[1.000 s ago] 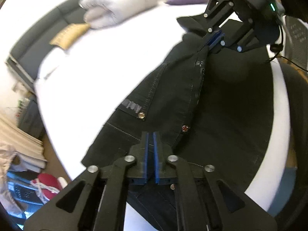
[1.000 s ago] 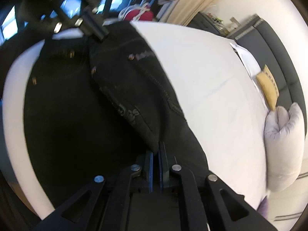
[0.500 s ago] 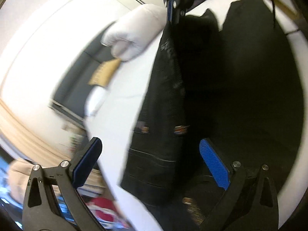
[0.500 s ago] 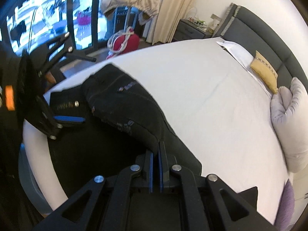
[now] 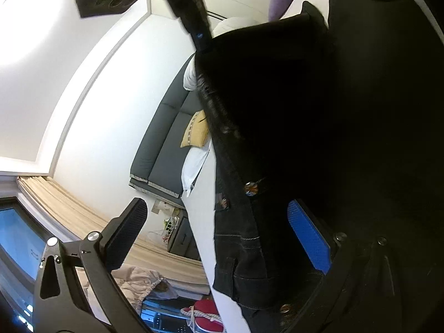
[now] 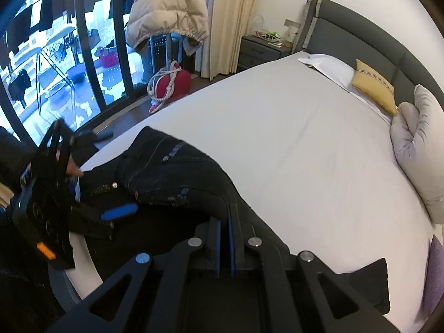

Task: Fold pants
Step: 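Lift the jeans by the waistband with both tools, hanging the legs down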

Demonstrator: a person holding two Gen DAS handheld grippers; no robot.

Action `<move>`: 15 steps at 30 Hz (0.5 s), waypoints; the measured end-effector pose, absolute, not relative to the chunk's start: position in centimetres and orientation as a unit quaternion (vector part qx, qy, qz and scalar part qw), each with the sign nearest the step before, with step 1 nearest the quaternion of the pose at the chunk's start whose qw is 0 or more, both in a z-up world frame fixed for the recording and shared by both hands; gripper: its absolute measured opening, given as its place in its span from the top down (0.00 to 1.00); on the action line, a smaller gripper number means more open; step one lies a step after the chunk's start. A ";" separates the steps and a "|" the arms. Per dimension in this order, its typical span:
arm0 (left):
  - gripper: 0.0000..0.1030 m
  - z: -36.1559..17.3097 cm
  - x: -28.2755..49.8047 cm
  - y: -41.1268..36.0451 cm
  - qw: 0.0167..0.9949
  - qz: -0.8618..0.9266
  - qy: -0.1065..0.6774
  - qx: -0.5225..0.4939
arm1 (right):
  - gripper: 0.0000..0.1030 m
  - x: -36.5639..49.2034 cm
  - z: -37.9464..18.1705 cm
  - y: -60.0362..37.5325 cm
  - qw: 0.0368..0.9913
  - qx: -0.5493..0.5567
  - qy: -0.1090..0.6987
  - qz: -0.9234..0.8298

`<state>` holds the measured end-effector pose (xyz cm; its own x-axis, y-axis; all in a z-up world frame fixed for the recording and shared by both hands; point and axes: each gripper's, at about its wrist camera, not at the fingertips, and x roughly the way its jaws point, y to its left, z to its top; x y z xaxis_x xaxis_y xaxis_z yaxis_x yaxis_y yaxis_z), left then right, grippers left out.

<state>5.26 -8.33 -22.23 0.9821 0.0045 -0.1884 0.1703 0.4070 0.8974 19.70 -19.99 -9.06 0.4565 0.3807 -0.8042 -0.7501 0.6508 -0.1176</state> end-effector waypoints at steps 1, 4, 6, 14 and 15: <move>0.00 -22.8 5.8 -8.5 0.830 -0.052 0.096 0.547 | 0.94 19.7 -9.0 -20.0 0.821 -0.235 0.390 0.344; 0.05 -24.4 7.1 -9.0 0.817 -0.059 0.144 0.555 | 0.94 19.9 -8.7 -20.2 0.824 -0.221 0.391 0.346; 0.30 -24.4 7.8 -9.0 0.823 -0.066 0.164 0.540 | 0.94 19.8 -8.7 -20.3 0.825 -0.217 0.390 0.346; 0.93 -23.1 10.3 -5.7 0.851 -0.089 0.234 0.462 | 0.94 19.1 -9.9 -20.0 0.821 -0.239 0.391 0.340; 0.93 -22.5 10.3 -4.9 0.856 -0.101 0.237 0.448 | 0.94 18.9 -10.2 -19.9 0.819 -0.252 0.390 0.336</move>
